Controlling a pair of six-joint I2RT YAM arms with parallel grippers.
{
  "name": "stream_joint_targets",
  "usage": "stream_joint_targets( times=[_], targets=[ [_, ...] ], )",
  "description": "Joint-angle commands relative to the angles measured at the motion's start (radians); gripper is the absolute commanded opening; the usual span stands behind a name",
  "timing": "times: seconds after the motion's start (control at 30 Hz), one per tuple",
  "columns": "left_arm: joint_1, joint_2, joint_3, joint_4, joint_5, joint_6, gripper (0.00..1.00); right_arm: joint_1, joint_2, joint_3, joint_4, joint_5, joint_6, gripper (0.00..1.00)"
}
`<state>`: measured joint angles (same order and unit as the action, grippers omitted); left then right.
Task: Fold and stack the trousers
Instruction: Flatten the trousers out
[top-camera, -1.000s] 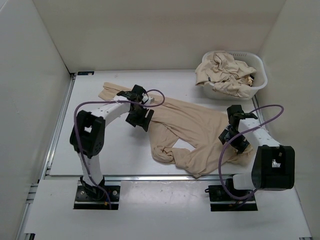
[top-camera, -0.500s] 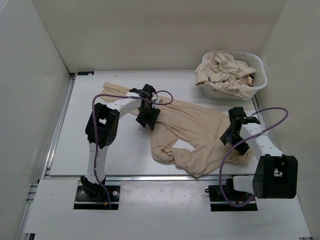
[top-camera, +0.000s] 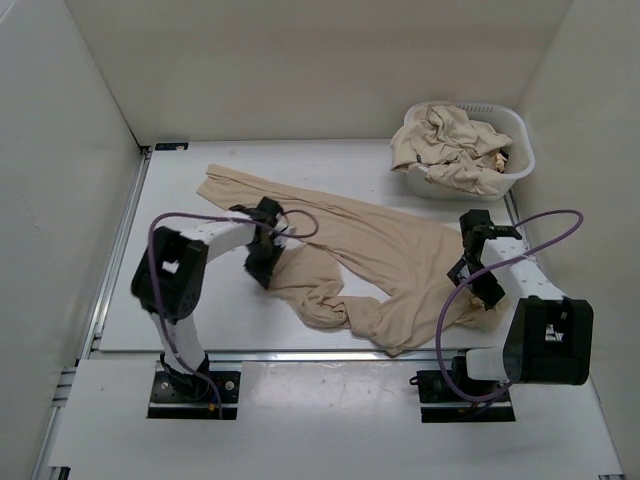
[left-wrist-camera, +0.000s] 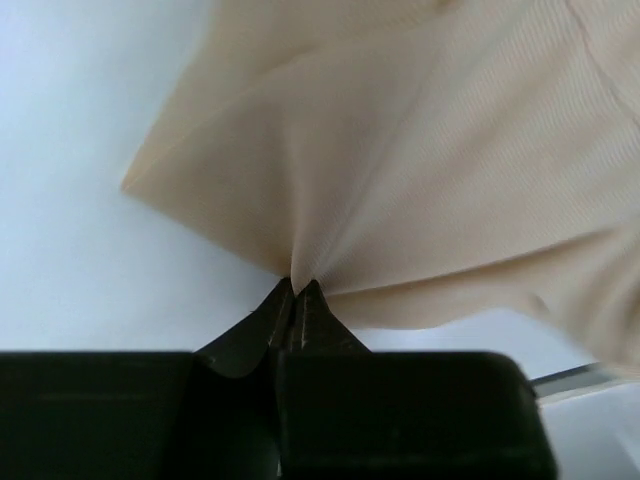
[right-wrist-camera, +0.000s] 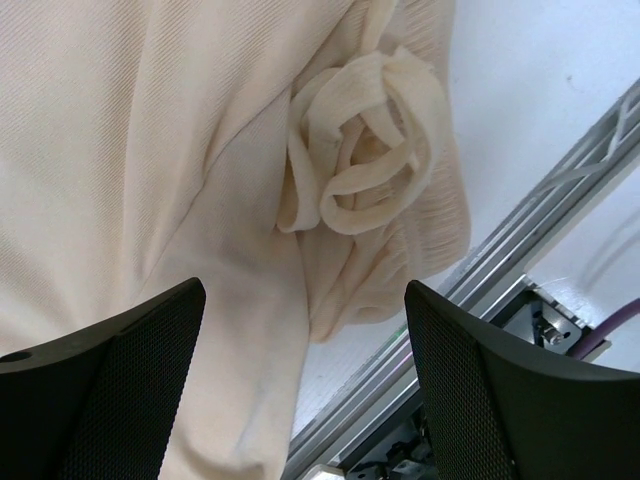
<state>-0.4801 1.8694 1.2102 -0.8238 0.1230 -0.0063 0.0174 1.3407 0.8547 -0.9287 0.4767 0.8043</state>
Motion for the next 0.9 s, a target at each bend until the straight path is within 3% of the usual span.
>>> stream_joint_targets(
  times=[0.0,0.07,0.2,0.33,0.37,0.4,0.47,0.63,0.77,0.87],
  targets=[
    [0.113,-0.229,-0.184,-0.054,-0.213,0.006,0.14,-0.004,-0.032,0.044,-0.055,0.065,0.004,0.85],
    [0.135,-0.321,-0.291,-0.054,-0.284,0.006,0.14,-0.004,-0.032,0.044,-0.055,0.065,0.004,0.85],
    [0.158,-0.479,-0.366,-0.145,-0.367,0.006,0.14,-0.013,-0.032,0.089,-0.065,0.065,-0.068,0.88],
    [0.331,-0.570,-0.417,-0.185,-0.517,0.006,0.17,-0.013,-0.023,0.181,-0.140,0.054,-0.109,0.92],
    [0.363,-0.579,-0.417,-0.202,-0.505,0.006,0.34,-0.022,-0.032,0.181,-0.160,0.054,-0.109,0.92],
    [0.424,-0.591,-0.417,-0.212,-0.479,0.006,0.73,-0.022,-0.047,0.193,-0.160,0.034,-0.120,0.92],
    [0.490,-0.639,-0.388,-0.212,-0.397,0.006,1.00,-0.031,-0.066,0.193,-0.188,0.022,-0.120,0.93],
    [0.673,-0.607,-0.264,-0.202,-0.220,0.006,1.00,-0.183,-0.129,0.109,-0.179,-0.027,-0.134,0.95],
    [0.716,-0.433,-0.285,-0.126,-0.210,0.006,1.00,-0.333,-0.129,-0.011,-0.072,-0.168,-0.166,0.95],
    [0.694,-0.378,-0.361,-0.040,-0.189,0.006,1.00,-0.344,-0.097,-0.048,-0.007,-0.201,-0.166,0.96]
  ],
)
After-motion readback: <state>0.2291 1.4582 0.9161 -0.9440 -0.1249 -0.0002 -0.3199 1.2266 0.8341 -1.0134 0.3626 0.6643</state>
